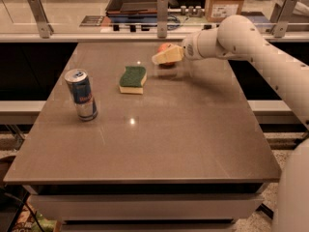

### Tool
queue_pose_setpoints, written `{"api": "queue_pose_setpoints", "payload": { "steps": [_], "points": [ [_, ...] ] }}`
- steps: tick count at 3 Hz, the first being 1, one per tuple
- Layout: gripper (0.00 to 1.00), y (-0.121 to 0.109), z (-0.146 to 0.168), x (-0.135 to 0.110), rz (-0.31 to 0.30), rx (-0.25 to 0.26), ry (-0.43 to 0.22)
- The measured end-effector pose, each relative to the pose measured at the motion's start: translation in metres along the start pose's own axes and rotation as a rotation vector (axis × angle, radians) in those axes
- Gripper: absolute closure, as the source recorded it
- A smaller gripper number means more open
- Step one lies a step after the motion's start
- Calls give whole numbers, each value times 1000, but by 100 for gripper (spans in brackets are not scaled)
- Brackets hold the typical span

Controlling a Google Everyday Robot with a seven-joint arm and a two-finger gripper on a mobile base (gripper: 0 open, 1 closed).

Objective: Pick apple

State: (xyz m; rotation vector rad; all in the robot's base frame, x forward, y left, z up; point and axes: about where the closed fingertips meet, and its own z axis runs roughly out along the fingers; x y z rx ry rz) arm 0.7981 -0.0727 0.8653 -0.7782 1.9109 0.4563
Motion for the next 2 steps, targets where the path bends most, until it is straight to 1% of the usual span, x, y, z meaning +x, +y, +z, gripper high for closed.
{"api": "queue_pose_setpoints", "payload": {
  "steps": [1, 2],
  "points": [
    [0, 1, 15, 0, 3, -21, -5],
    [0, -6, 29, 11, 28, -34, -25]
  ]
}}
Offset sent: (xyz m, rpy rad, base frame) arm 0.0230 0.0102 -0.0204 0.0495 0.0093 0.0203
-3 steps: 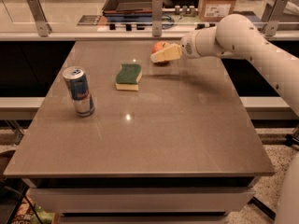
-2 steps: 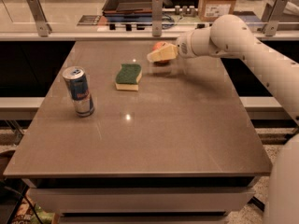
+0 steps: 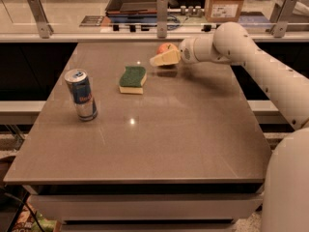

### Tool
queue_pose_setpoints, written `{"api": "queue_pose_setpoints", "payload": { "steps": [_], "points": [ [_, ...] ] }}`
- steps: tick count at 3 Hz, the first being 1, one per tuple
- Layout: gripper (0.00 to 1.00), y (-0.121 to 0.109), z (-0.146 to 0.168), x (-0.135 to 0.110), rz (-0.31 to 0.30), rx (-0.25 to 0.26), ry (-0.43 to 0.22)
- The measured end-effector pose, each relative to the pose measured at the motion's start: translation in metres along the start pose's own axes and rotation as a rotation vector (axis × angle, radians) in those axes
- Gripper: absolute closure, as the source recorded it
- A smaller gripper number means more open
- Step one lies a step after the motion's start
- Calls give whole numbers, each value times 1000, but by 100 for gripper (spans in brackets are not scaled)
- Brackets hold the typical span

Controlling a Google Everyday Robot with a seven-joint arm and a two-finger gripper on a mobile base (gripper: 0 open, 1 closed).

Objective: Pick apple

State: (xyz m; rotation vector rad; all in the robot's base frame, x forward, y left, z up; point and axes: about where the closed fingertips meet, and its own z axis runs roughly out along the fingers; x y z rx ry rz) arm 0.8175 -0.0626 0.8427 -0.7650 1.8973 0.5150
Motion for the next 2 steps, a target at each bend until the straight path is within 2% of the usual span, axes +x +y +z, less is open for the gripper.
{"api": "queue_pose_setpoints", "payload": {
  "steps": [1, 2],
  "points": [
    [0, 0, 0, 0, 1, 0, 0],
    [17, 2, 3, 1, 1, -5, 1]
  ]
}}
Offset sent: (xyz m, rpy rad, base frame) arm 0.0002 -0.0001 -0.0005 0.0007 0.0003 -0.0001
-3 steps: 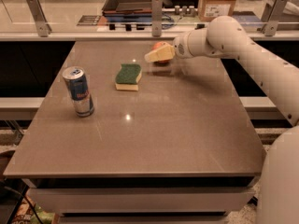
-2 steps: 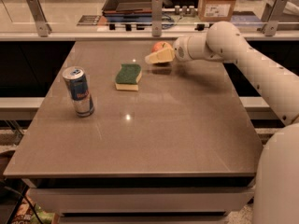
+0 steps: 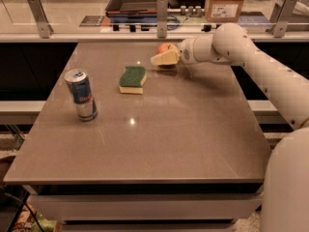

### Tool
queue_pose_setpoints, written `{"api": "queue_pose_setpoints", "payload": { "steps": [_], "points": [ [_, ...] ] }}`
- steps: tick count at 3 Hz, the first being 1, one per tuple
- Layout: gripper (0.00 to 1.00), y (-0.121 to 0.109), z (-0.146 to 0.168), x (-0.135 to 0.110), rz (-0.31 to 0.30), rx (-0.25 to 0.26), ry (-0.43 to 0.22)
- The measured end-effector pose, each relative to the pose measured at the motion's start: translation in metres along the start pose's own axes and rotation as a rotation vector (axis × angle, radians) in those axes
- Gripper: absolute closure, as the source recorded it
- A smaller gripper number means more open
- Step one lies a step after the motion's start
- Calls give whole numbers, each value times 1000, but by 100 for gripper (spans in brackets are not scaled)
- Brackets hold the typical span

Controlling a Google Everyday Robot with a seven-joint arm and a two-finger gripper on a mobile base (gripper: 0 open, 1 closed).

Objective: Pick apple

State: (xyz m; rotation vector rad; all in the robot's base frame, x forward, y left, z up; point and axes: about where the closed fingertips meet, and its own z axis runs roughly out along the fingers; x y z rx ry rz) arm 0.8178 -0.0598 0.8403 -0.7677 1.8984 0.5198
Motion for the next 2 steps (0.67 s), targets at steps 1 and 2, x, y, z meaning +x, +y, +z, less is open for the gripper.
{"api": "queue_pose_setpoints", "payload": {
  "steps": [1, 2],
  "points": [
    [39, 2, 2, 1, 0, -4, 1],
    [62, 4, 5, 1, 0, -8, 3]
  ]
}}
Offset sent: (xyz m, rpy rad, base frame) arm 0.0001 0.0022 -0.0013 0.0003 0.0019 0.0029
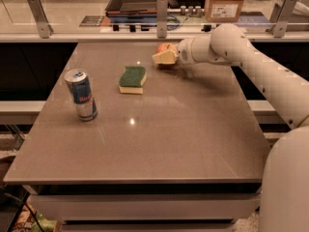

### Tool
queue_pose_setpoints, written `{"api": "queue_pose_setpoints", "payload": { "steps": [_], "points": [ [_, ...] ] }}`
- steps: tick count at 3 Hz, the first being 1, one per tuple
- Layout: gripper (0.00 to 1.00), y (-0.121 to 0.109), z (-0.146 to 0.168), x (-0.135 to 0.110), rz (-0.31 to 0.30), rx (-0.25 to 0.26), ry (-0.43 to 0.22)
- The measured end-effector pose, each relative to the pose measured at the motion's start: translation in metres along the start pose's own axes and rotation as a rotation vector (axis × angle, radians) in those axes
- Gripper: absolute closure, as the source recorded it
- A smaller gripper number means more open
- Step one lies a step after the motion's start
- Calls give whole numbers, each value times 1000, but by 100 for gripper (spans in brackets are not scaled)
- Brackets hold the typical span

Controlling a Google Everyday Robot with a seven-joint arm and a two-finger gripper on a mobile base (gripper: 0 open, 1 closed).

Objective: Pick apple

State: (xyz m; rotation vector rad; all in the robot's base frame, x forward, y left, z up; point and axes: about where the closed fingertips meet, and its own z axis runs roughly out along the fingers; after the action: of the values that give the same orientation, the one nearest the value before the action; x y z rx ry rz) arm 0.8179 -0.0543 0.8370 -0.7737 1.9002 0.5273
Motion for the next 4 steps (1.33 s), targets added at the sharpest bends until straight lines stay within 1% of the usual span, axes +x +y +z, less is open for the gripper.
{"api": "queue_pose_setpoints", "payload": {
  "steps": [1, 2, 3, 4],
  "points": [
    [86, 2, 3, 1, 0, -4, 2],
    [100, 4, 5, 2, 1, -9, 3],
    [100, 7, 8, 1, 2, -27, -10],
    [100, 7, 8, 1, 2, -27, -10]
  ]
}}
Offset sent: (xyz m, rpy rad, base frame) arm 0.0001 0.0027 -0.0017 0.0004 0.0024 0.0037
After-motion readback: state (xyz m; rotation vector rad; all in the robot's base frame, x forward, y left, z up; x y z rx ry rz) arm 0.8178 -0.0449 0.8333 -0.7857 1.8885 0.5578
